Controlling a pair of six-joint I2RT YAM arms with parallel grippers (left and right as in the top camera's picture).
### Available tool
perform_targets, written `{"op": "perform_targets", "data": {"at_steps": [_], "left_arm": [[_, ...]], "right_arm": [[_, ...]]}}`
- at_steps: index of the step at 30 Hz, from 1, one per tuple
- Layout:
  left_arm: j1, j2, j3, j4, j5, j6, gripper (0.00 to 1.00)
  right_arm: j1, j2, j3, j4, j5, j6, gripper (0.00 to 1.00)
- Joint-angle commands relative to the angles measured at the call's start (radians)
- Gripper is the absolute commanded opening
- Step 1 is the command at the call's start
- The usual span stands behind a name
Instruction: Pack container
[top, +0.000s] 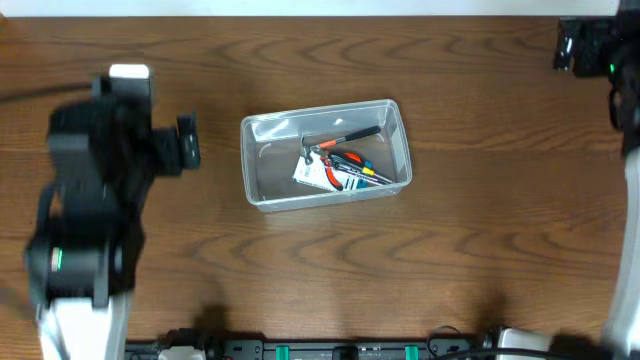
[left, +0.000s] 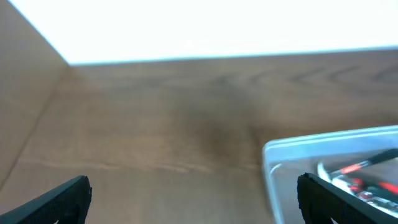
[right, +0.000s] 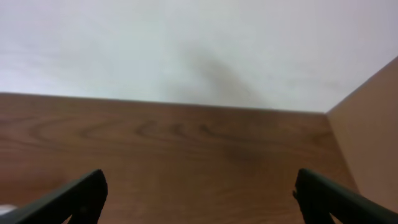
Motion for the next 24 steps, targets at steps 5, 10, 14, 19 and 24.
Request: {"op": "perform_targets", "data": {"at_steps": [5,10,14,19,24], "left_arm": [[-0.060,-0.298,-0.219,0.058,-0.016,0.006,0.98],[-0.080,-0.522,-0.399,0.058,-0.016,0.006,0.98],[-0.080,-0.660,-0.498,0.015,-0.016,0.006,0.98],[-0.080,-0.758,-0.603,-0.061,-0.016,0.032,0.98],[-0.080,-0.770,-0.614,-0.126,-0.016,0.032,0.98]], "right_arm": [[0.123,-0.396,-0.441,0.019,-0.024,-0.007,0.99],[0.219,-0.699,-0.739,-0.004,-0.017,-0.017,0.99],[0.265,-0.906,-0.869,-0.071,-0.017,-0.018,0.99],[0.271,-1.086,-0.948,-0.178,-0.017,-0.013,0.99],[0.271,-1.133,-0.951,-0.329,-0.017,-0.003,0.99]]}}
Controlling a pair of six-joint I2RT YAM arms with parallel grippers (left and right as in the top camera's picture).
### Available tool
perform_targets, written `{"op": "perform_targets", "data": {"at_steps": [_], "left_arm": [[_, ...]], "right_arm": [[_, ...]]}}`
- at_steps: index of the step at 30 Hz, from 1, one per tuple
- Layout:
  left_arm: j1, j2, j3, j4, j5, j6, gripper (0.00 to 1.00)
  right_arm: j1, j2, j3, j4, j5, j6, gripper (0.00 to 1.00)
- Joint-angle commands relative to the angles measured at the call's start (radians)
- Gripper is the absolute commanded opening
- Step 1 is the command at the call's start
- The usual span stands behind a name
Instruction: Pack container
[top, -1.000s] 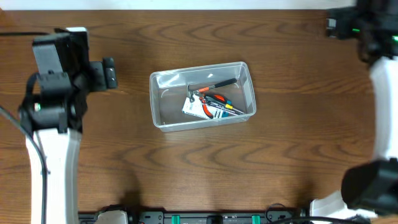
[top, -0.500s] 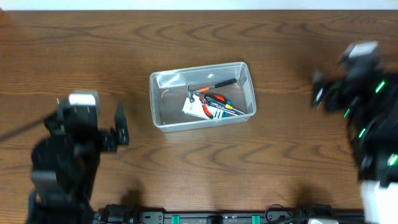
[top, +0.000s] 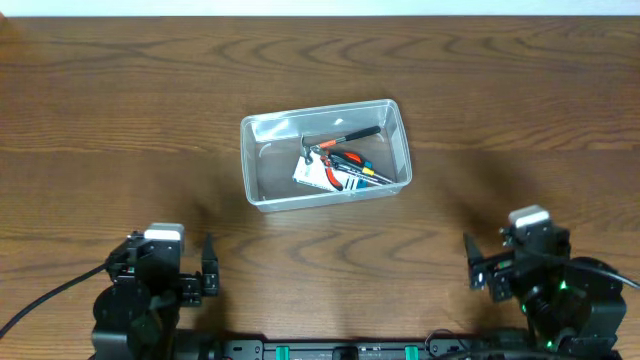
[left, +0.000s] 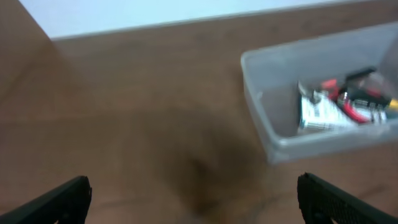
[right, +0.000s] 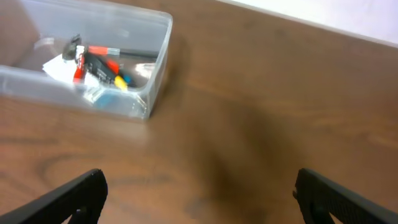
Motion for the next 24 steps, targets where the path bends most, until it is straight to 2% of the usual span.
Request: {"op": "perform_targets", "data": {"at_steps": [1,5,12,21,24], "left_arm": [[-0.004,-0.010,0.002,-0.024,-0.016,0.017,0.98],[-0.004,-0.010,0.002,-0.075,-0.015,0.017,0.98],[-0.004,-0.010,0.002,-0.139,-0.015,0.017,0.98],[-0.004,-0.010,0.002,-0.145,-0.015,0.017,0.98],[-0.004,-0.010,0.002,-0.145,-0.015,0.017,0.98]], "right_arm": [[0.012,-0.016,-0.010,-0.071,0.000,0.005,0.99],[0.019,-0.014,-0.010,-0.174,0.000,0.004,0.99],[0.019,-0.012,-0.011,-0.170,0.000,0.004,0.99],[0.012,-0.015,-0.011,-0.169,0.000,0.004,0.99],[0.013,-0.052,-0.011,-0.169,0.131,0.003,0.99]]}}
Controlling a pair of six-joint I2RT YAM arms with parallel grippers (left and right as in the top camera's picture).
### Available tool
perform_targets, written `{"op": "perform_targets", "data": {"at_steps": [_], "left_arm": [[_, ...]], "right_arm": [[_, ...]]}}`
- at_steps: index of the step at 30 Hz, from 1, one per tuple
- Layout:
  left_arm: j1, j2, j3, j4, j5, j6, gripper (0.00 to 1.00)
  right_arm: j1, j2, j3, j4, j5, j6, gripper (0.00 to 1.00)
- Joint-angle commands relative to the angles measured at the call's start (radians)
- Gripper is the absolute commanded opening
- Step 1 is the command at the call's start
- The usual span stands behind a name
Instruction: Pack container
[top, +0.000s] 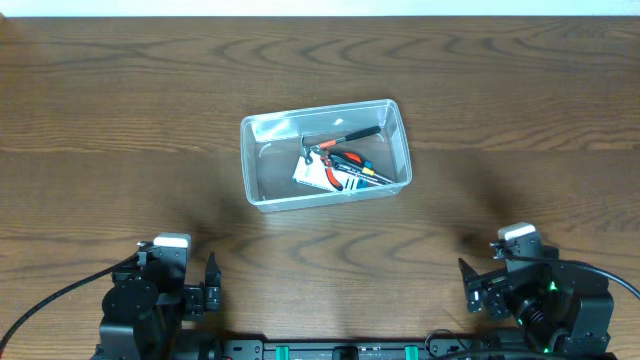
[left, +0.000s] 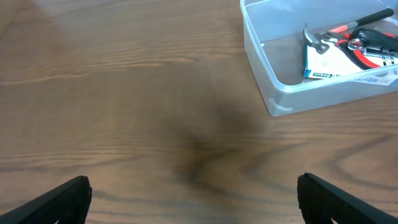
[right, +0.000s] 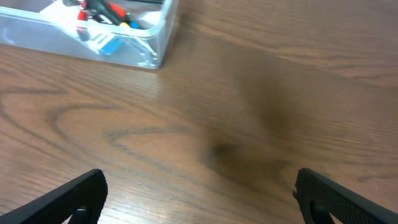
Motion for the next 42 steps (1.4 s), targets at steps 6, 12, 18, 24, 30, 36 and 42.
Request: {"op": "perform_targets", "data": {"at_steps": [6,12,18,24,30,36,42], "left_arm": [[-0.004,-0.009,0.003,0.000,-0.016,0.008,0.98],[-0.004,-0.009,0.003,0.000,-0.016,0.009,0.98],[-0.004,-0.009,0.003,0.000,-0.016,0.009,0.98],[-0.004,-0.009,0.003,0.000,-0.016,0.008,0.98],[-0.004,-0.009,0.003,0.000,-0.016,0.009,0.98],[-0.004,-0.009,0.003,0.000,-0.016,0.009,0.98],[-0.004,-0.009,0.003,0.000,-0.016,0.009,0.98]], "right_arm": [[0.004,-0.198,-0.004,0.000,0.144,0.003,0.99],[0.005,-0.271,-0.004,0.000,0.141,0.004,0.99],[0.005,-0.285,-0.012,0.084,0.043,0.004,0.99],[0.005,-0.328,-0.185,0.444,0.020,0.051,0.99],[0.021,-0.329,-0.438,0.882,0.025,0.154,0.99],[0.023,-0.329,-0.619,0.984,0.154,0.481,0.99],[0.023,-0.330,-0.680,0.983,0.151,0.436,0.99]]}}
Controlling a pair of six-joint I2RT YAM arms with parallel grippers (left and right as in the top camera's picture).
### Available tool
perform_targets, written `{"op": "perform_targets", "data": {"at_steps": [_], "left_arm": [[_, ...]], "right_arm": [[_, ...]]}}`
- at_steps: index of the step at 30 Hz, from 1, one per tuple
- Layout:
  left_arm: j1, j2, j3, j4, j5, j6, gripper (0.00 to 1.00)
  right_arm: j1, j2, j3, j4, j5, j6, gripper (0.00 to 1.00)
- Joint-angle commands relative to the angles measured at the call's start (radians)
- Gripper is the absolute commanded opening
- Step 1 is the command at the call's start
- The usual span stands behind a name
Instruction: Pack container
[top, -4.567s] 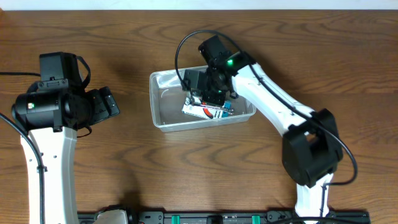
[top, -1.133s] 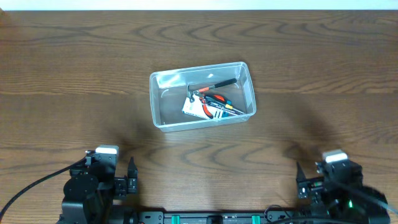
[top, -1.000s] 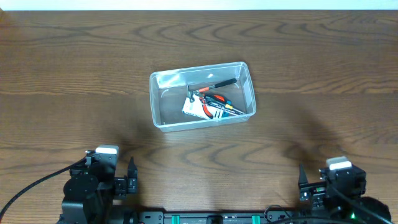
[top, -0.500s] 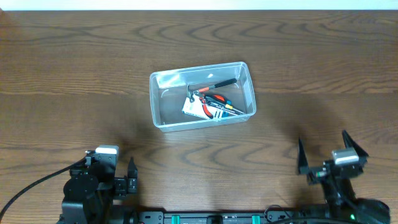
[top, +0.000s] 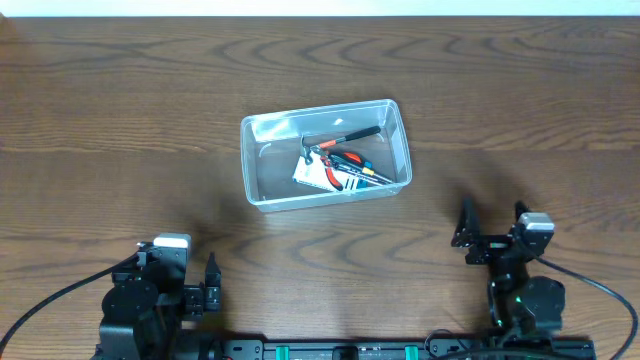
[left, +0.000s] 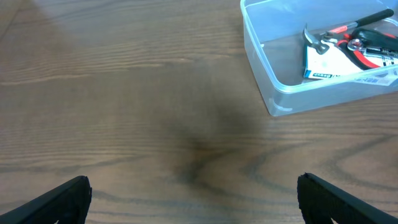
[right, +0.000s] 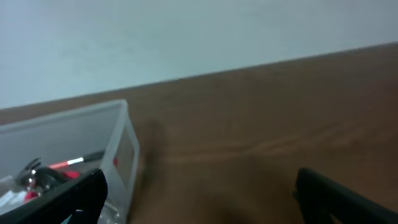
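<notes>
A clear plastic container (top: 262, 190) stands mid-table. Inside lie a hammer (top: 345, 136), red-handled pliers (top: 338, 158) and a white card pack (top: 312, 174). The container (left: 273, 93) fills the upper right of the left wrist view, with the hammer (left: 323, 38) showing in it. My left gripper (top: 175, 266) sits at the front left edge, open and empty (left: 194, 202), well short of the box. My right gripper (top: 491, 224) is at the front right, open and empty (right: 200, 196). It faces the container (right: 99, 140) across bare wood.
The brown wooden table (top: 520, 110) runs to a pale wall at the far edge (right: 199, 43). A black rail with the arm bases (top: 340, 350) lines the front edge.
The left arm has not moved. My right gripper has shifted a little away from the front edge. Its view has risen from the tabletop to the container's side and the wall.
First my left arm stood raised left of the container and my right arm was at the far right corner. Then both were down at the front edge, open, and stayed there. Only the right one has turned since. The container's contents have not changed.
</notes>
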Motion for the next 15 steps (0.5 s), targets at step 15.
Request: {"op": "perform_targets", "data": {"at_steps": [15], "left_arm": [[-0.004,-0.006,0.004,0.001,-0.016,0.008,0.98]], "right_arm": [[0.014,-0.010,-0.006,0.005,-0.052,-0.218,0.99]]}}
